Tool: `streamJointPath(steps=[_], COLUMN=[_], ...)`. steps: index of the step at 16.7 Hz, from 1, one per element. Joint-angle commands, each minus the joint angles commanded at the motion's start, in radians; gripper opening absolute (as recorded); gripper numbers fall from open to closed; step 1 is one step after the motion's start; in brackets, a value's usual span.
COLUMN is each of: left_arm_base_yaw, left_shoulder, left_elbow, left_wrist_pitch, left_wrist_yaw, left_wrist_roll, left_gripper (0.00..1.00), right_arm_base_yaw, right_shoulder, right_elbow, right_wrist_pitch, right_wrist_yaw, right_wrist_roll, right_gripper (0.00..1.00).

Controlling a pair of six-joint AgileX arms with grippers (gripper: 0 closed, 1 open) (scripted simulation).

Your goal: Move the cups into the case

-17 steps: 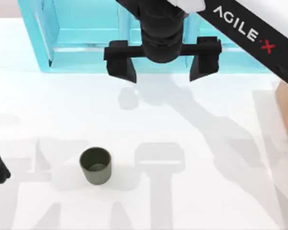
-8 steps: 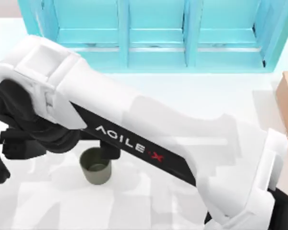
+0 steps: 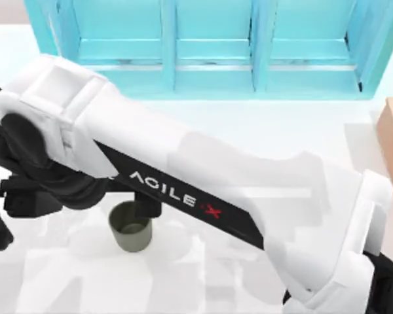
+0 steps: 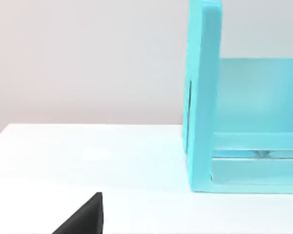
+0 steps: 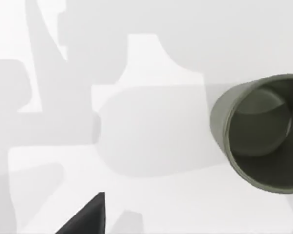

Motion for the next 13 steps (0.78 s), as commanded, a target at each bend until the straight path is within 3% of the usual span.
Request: streamJointPath(steps=[8, 13], left_arm_base_yaw=[0.000, 0.000], left_shoulder=[0.000, 0.000], left_elbow=[0.000, 0.000], left_wrist_pitch=[0.000, 0.000], left_wrist_yaw=[0.000, 0.000], left_wrist_roll=[0.000, 0.000], left_gripper=[1.00, 1.00], right_arm_base_yaw=[-0.035, -0.040], right_shoulder=[-0.064, -0.071], right_elbow=[-0.427, -0.479], right_wrist_pitch=[0.362, 0.413], right_wrist_yaw=[-0.005, -0.006], right_wrist_roll=[-0.036, -0.041], right_gripper=[1.00, 1.00])
